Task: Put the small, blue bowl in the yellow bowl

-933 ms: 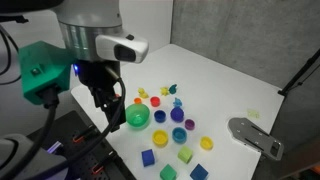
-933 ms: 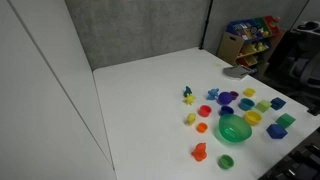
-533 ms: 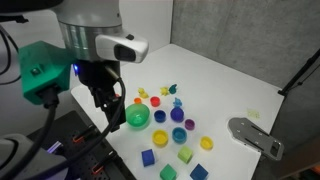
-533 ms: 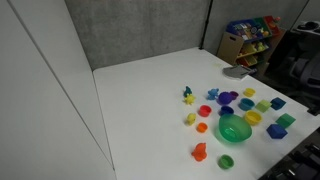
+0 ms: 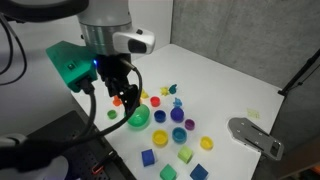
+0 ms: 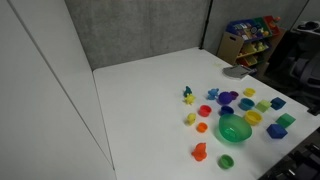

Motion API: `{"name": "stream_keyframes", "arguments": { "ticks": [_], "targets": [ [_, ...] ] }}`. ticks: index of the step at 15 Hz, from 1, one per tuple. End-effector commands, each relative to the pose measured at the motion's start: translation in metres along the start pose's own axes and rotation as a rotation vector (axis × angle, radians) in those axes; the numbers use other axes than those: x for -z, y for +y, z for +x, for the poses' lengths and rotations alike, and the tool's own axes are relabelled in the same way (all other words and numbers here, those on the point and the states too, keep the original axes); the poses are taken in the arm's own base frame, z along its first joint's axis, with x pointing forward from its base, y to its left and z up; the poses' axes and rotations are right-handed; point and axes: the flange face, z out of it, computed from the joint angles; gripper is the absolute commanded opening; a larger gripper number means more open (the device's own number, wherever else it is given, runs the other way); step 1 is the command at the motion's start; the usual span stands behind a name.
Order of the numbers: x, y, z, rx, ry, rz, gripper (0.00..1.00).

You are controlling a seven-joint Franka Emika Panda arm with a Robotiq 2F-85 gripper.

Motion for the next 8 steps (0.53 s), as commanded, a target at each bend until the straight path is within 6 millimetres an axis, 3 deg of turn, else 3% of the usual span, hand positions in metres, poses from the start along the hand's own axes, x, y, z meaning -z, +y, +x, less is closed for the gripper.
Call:
{"name": "stream_keyframes", "arguments": {
  "ticks": [1,8],
  "targets": [
    [-0.014,-0.005,0.029,0.004,0.051,0.008,1.0],
    [-0.081,0.003,0.077,-0.013,0.064,0.016,1.0]
  ]
}}
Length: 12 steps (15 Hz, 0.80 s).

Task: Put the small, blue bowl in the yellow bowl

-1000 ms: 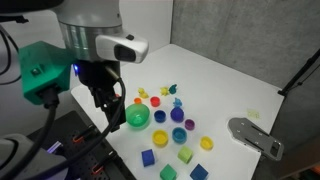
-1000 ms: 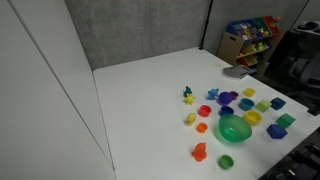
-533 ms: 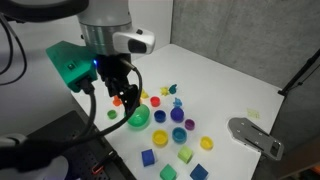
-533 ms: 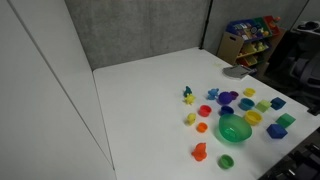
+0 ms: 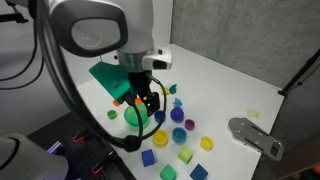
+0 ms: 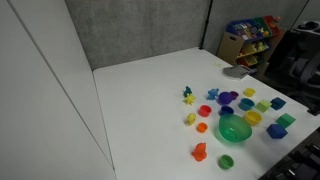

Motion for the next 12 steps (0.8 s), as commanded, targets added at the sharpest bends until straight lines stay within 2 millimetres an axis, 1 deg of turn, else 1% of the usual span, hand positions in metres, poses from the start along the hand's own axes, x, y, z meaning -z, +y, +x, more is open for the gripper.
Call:
{"name": "stream_keyframes", "arguments": {
  "ticks": [1,5,8,10,11,12],
  "targets": [
    [-0.039,0.005,0.019,-0.024,-0.004,0.02,1.0],
    [-0.085,0.007,0.03,-0.046,-0.018,0.031,1.0],
    [-0.114,0.01,0.036,-0.069,-0.036,0.045,1.0],
    [-0.122,0.01,0.038,-0.072,-0.031,0.044,1.0],
    [-0.119,0.004,0.032,-0.075,-0.045,0.038,1.0],
    [-0.124,0.005,0.033,-0.077,-0.047,0.036,1.0]
  ]
}}
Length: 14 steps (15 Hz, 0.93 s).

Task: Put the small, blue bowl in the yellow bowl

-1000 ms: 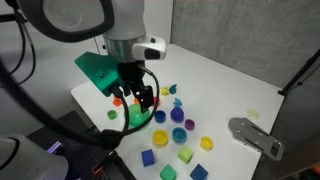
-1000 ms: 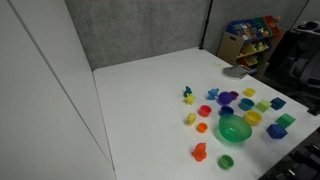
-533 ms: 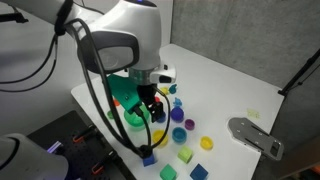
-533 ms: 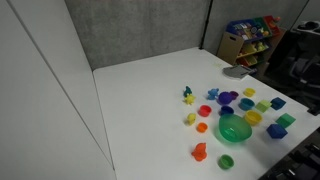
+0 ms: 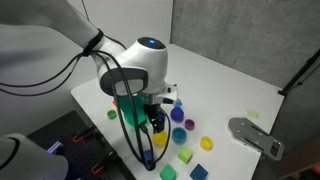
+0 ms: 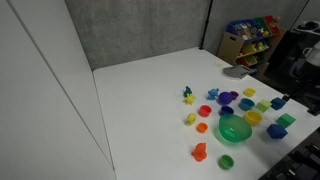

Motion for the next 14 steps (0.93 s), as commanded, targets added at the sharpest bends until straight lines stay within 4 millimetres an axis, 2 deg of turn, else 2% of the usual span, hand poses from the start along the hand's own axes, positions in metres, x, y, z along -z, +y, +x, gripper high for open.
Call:
{"name": "stream_keyframes", "arguments": {
  "ticks": [1,5,14],
  "targets": [
    [-0.001,0.0,0.001,-0.001,-0.002,-0.001,1.0],
    [-0.007,0.003,0.009,-0.02,0.008,-0.002,1.0],
    [-0.063,0.007,0.039,-0.074,0.028,0.037,1.0]
  ]
}}
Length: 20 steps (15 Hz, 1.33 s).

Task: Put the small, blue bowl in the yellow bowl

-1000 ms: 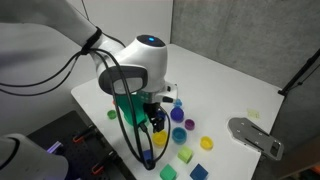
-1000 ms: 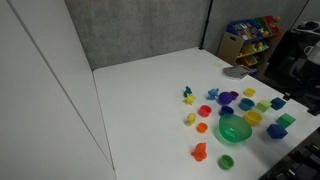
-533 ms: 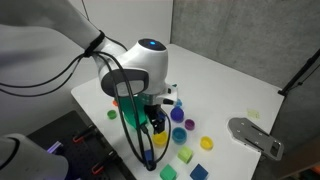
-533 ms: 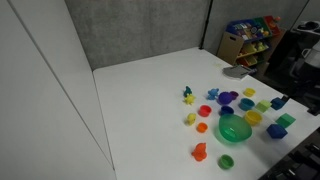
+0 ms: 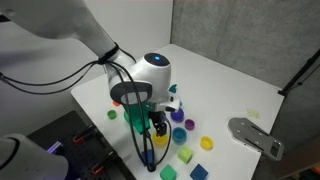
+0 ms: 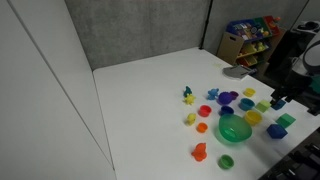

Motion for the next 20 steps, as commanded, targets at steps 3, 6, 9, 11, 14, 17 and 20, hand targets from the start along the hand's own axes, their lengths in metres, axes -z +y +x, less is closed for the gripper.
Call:
{"name": "stream_keyframes", "arguments": {
  "ticks": [3,6,9,11,14,17,20],
  "targets": [
    [-0.032,0.015,0.034,-0.072,0.02,0.02,1.0],
    [-0.047,0.03,0.054,-0.147,0.034,0.021,1.0],
    [-0.059,0.049,0.074,-0.239,0.063,0.004,1.0],
    [-0.067,0.06,0.085,-0.303,0.082,-0.008,1.0],
    [-0.077,0.074,0.096,-0.406,0.1,-0.019,1.0],
    [-0.089,0.083,0.103,-0.496,0.107,-0.029,1.0],
    [-0.102,0.087,0.105,-0.577,0.096,-0.029,1.0]
  ]
}}
